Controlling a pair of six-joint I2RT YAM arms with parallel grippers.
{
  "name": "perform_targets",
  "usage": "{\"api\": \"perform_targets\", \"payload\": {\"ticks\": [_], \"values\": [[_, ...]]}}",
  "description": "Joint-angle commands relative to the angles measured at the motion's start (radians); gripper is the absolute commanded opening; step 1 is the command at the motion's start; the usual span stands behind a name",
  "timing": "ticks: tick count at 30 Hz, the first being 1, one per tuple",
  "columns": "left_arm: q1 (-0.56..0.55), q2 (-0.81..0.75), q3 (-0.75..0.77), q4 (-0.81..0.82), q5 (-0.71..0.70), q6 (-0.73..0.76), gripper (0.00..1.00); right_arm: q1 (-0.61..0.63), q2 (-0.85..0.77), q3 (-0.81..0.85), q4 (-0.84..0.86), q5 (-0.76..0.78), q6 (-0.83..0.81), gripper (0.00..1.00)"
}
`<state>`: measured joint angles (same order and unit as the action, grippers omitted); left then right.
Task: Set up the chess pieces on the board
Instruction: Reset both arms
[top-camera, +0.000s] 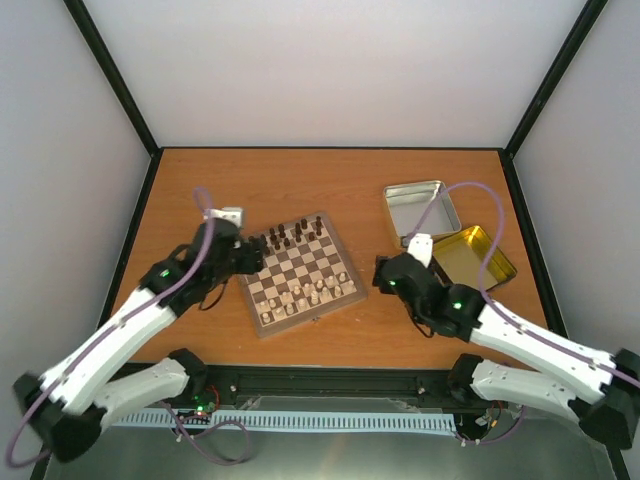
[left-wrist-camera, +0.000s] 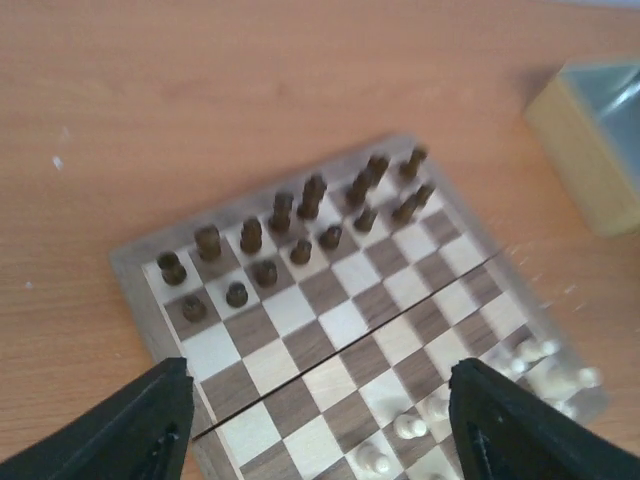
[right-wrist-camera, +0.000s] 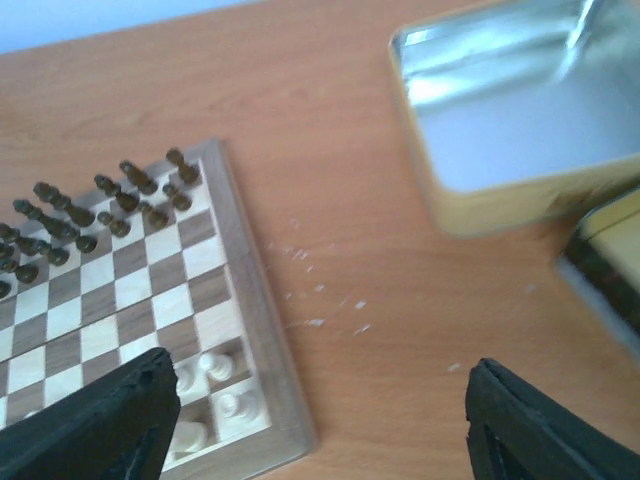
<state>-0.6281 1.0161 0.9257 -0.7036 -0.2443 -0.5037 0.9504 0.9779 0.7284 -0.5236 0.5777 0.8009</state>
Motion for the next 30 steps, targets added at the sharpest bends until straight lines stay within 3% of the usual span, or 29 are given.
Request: {"api": "perform_targets", "payload": {"ticks": [1, 3, 4, 8, 19, 30], "values": [[0.001, -0.252, -0.038, 0.021, -0.09, 0.038, 0.81, -0.03, -0.17, 0.04, -0.105, 0.142, -0.184, 0.82], [0.002, -0.389, -0.047, 0.019, -0.11, 0.052, 0.99, -0.033, -0.239, 0.059, -0.13, 0.16, -0.231, 0.88], [0.001, -0.433, -0.051, 0.011, -0.135, 0.05, 1.0, -0.033, -0.272, 0.074, -0.147, 0.168, -0.251, 0.91], [0.002, -0.579, -0.045, -0.039, -0.239, 0.03, 1.0, -0.033, -0.363, 0.12, -0.209, 0.208, -0.302, 1.0], [0.001, -0.717, 0.097, -0.157, -0.334, 0.076, 1.0, -0.033, -0.437, 0.279, -0.46, 0.317, -0.26, 1.0], [0.001, -0.782, 0.087, -0.125, -0.346, 0.12, 1.0, -0.034, -0.573, 0.254, -0.411, 0.314, -0.306, 1.0]]}}
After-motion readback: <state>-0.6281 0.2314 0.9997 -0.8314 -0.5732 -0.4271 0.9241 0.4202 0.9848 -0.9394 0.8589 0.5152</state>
